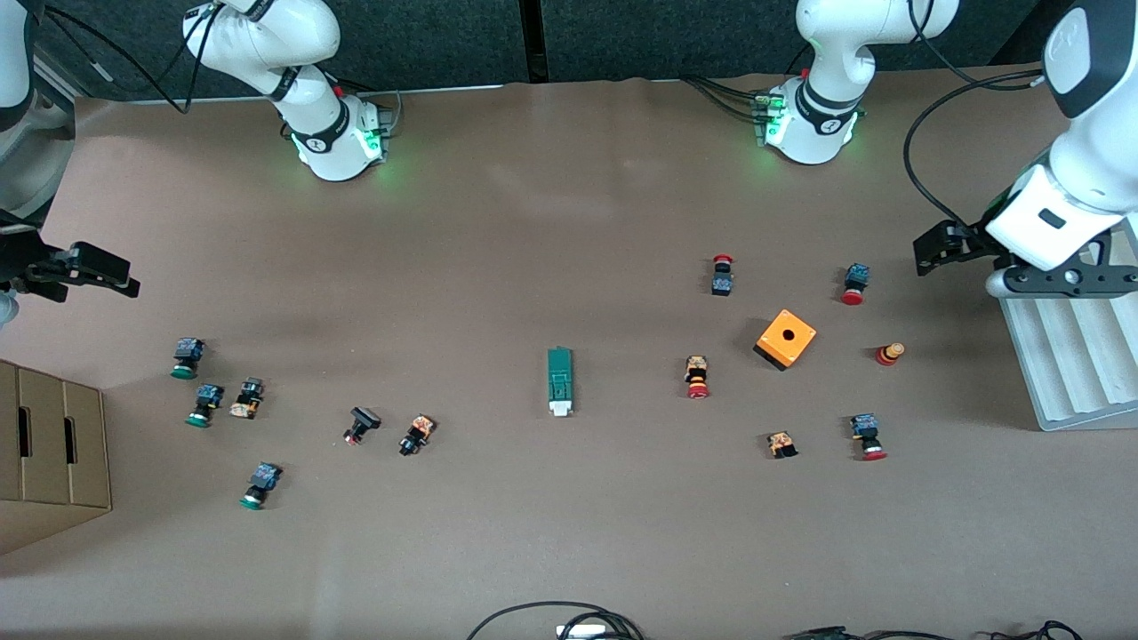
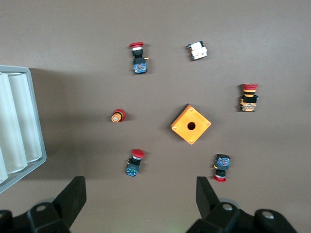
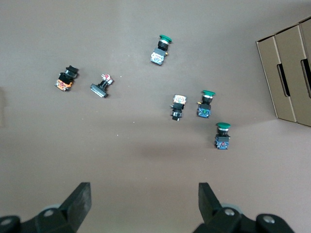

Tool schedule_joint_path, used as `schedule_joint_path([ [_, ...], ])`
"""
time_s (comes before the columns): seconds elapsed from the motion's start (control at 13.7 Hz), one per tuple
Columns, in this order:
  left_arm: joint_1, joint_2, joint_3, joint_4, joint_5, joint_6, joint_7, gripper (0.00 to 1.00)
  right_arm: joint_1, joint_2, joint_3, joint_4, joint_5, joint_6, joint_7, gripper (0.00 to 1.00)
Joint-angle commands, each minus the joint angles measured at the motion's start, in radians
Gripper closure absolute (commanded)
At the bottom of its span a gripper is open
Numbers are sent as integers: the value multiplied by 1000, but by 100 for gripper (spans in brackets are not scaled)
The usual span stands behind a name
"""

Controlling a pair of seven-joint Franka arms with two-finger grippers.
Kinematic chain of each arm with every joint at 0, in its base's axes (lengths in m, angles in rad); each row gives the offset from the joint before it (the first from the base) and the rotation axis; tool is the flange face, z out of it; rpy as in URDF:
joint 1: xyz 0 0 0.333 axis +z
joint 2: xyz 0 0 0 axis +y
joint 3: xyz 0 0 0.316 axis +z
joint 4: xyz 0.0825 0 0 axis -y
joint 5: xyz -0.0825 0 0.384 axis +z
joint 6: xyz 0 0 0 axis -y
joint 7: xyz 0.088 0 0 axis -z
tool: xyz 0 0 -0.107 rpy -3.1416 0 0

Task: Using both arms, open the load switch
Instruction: 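Move the left gripper over the green load switch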

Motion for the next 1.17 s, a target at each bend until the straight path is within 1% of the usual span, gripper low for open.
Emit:
schedule_joint_path([
  [0.0,5,11,-38,37,-17,-19,-9,0,2,-1,0,7,-11,6,8,0],
  [0.22,5,25,-75,45,-20,-19,-6,0,2,-1,0,9,-11,7,8,0],
  [0.36,5,28,-115,54,-37,-16,-21,0,2,-1,0,9,-11,7,8,0],
  [0.51,5,33,-141,60,-68,-13,-131,0,2,-1,0,9,-11,7,8,0],
  [0.66,4,51,-190,84,-76,-8,-231,0,2,-1,0,9,-11,7,8,0],
  [0.95,4,109,-300,135,-70,25,-423,0,2,-1,0,7,-12,7,8,0],
  [1.09,4,123,-360,135,-63,79,-524,0,0,-1,-1,7,-11,7,8,0],
])
